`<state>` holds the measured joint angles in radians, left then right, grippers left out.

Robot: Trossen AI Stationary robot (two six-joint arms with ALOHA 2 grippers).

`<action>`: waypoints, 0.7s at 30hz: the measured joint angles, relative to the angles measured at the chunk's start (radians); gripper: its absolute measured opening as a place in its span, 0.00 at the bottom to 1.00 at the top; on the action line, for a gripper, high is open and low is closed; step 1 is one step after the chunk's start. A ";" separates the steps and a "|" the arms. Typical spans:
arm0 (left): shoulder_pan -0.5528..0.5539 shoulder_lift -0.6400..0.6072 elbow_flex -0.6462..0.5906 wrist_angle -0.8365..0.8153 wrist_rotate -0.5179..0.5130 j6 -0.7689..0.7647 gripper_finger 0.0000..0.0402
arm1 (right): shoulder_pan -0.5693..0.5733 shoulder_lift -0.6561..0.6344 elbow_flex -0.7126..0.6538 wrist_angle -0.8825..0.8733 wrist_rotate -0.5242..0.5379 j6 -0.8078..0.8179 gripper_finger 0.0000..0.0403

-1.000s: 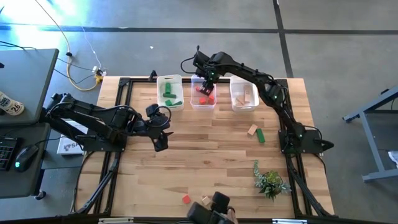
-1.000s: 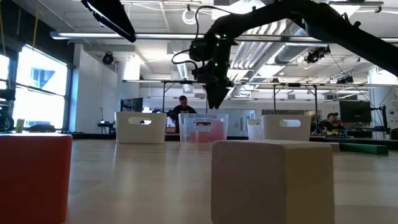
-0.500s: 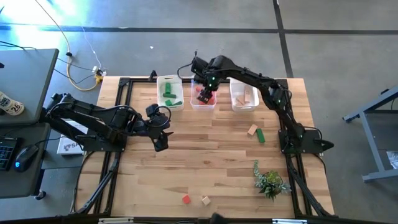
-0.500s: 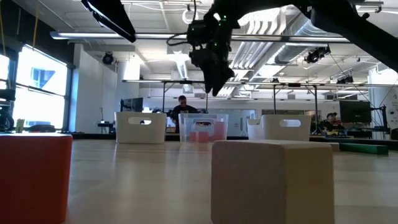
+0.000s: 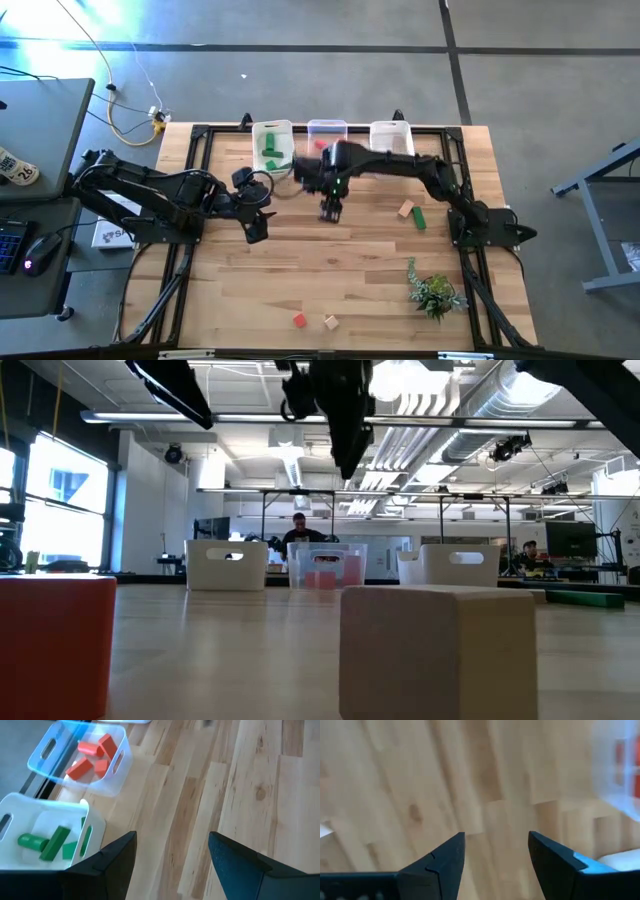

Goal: Sort & place blocks by color
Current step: Put the brown block into the right white bin

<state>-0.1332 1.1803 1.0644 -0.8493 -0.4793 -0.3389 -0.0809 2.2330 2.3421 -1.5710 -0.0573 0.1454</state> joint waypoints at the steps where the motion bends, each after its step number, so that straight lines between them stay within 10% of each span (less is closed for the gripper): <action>1: -0.002 -0.003 0.005 -0.017 0.001 -0.013 0.58 | 0.023 0.000 0.000 -0.001 0.000 0.012 0.51; 21: -0.072 -0.075 0.037 -0.181 0.093 -0.081 0.58 | 0.395 0.000 0.000 0.049 -0.049 0.123 0.51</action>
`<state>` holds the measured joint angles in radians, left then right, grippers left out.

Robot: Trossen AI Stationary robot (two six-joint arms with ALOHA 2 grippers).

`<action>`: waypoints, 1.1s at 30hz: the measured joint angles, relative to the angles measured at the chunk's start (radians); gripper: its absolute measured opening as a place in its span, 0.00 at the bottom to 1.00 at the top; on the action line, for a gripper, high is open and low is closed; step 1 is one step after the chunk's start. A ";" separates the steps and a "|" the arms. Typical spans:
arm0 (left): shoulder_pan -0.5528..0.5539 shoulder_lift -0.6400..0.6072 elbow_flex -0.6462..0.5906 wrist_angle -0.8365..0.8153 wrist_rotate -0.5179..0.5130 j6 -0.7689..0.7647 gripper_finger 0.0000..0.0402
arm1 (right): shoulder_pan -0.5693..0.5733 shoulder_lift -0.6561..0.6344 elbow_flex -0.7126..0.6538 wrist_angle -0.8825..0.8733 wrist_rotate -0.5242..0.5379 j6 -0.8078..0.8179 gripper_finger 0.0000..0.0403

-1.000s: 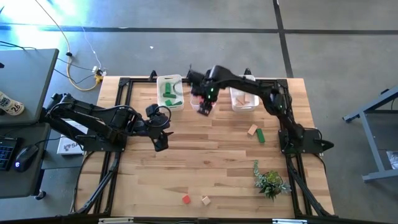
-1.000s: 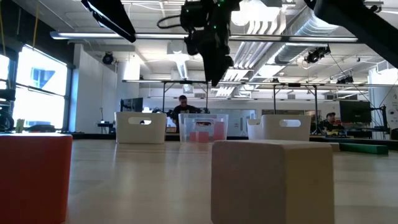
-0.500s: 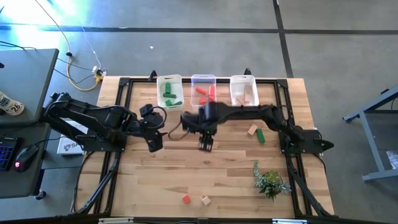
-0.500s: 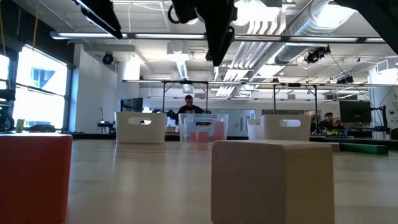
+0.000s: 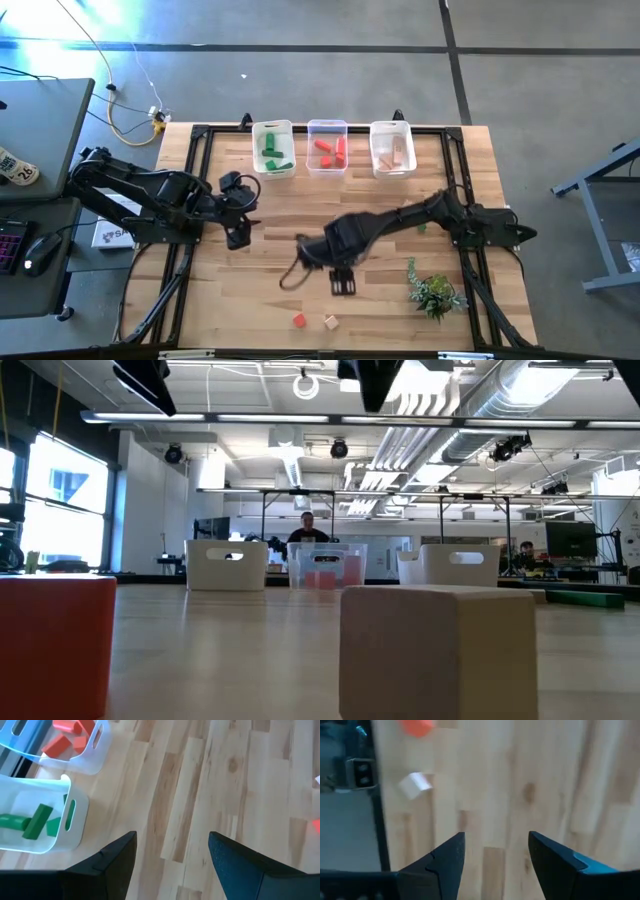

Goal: Sort & place blocks by color
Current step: Put the brown block into the right white bin

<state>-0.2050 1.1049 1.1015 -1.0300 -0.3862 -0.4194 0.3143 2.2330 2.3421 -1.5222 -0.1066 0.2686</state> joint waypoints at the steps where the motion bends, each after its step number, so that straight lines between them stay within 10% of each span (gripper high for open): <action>1: 0.000 0.000 0.000 -0.004 0.000 0.000 0.58 | 0.019 0.000 0.000 0.018 0.000 -0.011 0.51; 33: 0.000 0.000 0.000 -0.020 -0.002 -0.041 0.58 | 0.286 0.137 -0.002 0.335 0.204 -0.191 0.56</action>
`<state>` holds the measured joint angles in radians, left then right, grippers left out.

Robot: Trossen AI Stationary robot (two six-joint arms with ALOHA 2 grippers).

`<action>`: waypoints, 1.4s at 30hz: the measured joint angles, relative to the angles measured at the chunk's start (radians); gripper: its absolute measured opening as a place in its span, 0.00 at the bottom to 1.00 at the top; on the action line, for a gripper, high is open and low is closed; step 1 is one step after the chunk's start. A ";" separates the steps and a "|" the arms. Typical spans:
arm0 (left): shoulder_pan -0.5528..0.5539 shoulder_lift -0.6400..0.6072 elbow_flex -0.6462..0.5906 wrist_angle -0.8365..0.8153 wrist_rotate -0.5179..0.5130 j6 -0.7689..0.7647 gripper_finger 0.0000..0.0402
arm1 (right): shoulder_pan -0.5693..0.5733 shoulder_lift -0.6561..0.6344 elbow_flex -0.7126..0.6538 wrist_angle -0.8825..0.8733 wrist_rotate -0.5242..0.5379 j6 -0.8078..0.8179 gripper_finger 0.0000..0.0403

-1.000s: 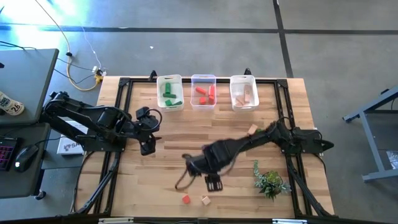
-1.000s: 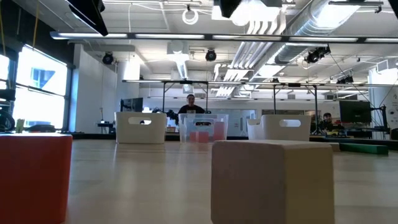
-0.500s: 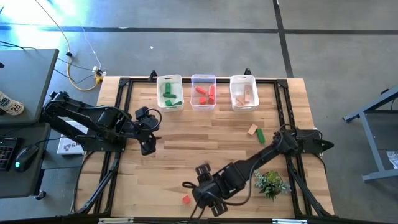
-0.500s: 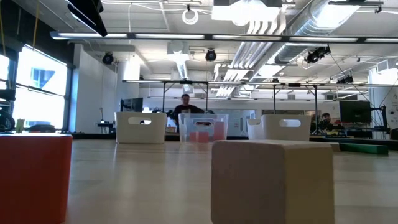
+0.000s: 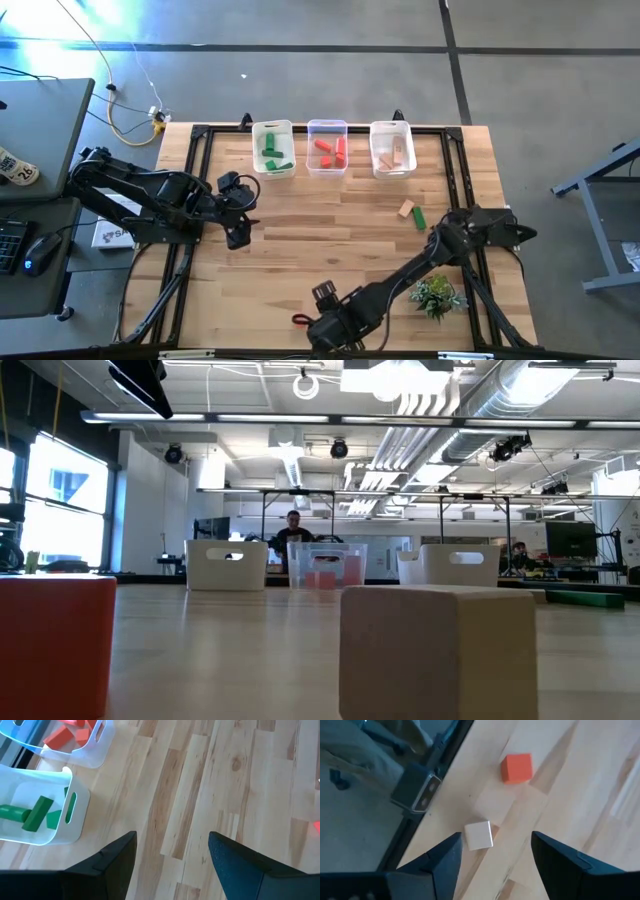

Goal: Sort & place blocks by color
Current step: Put the brown block into the right white bin

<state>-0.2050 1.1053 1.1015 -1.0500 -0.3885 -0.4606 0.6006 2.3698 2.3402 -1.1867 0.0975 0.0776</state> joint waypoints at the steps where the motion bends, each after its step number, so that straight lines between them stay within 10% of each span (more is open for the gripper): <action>1: 0.000 0.000 0.000 0.000 0.000 0.000 0.58 | 0.000 0.012 0.000 0.000 0.000 0.000 0.56; 25: 0.000 0.000 0.000 0.000 0.000 -0.010 0.58 | 0.002 0.190 0.000 0.004 -0.069 0.012 0.55; 35: 0.000 0.000 0.000 0.000 0.000 -0.011 0.58 | -0.010 0.202 0.000 0.006 -0.079 0.053 0.26; 42: 0.000 0.001 0.000 0.000 0.000 -0.035 0.58 | -0.043 0.202 0.001 -0.023 -0.040 0.053 0.26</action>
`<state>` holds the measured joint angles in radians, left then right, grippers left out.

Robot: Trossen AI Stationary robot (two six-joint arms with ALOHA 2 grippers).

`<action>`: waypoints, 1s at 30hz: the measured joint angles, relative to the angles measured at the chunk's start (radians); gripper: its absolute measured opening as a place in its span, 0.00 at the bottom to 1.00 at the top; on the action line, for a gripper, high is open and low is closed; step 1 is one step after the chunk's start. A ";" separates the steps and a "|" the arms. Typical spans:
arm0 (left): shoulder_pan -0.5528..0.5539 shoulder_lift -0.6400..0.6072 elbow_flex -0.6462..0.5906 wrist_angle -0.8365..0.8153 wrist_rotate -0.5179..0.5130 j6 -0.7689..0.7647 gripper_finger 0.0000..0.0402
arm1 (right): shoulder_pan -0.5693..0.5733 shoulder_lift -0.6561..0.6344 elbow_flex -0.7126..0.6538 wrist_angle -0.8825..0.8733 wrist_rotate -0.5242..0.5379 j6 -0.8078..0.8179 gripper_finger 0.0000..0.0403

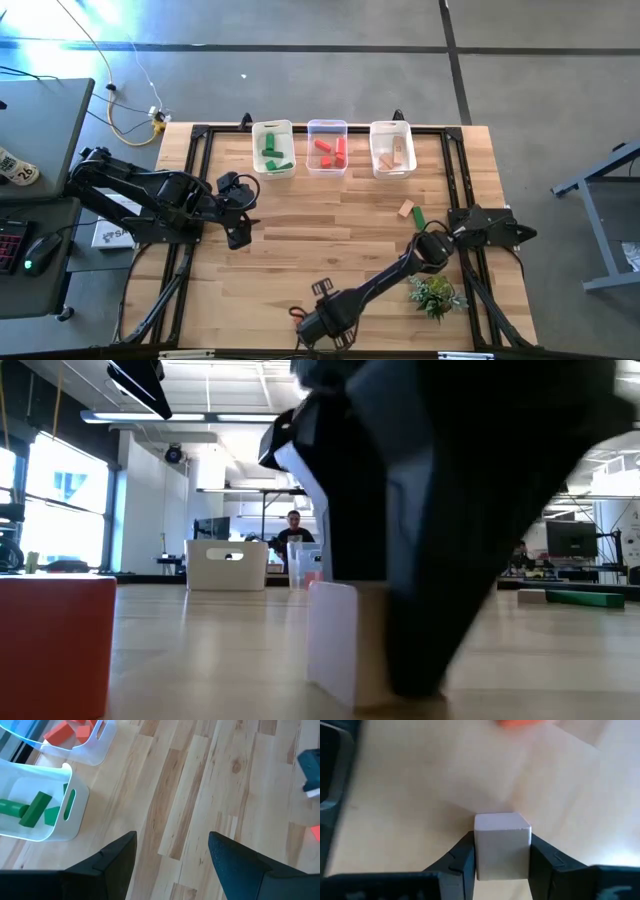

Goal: Sort & place blocks by color
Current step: Put the brown block into the right white bin

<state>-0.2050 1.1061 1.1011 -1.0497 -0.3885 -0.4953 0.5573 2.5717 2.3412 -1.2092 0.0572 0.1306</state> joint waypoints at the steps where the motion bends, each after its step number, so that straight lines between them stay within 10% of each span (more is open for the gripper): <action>1: 0.000 0.000 0.000 0.000 0.000 0.000 0.58 | -0.005 0.000 0.000 -0.014 0.012 0.000 0.26; 30: 0.000 0.000 0.000 0.000 -0.006 0.000 0.58 | -0.323 -0.153 0.000 -0.362 0.409 -0.028 0.26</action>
<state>-0.2047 1.1061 1.1007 -1.0496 -0.3942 -0.4952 0.2341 2.4192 2.3417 -1.5711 0.4660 0.1027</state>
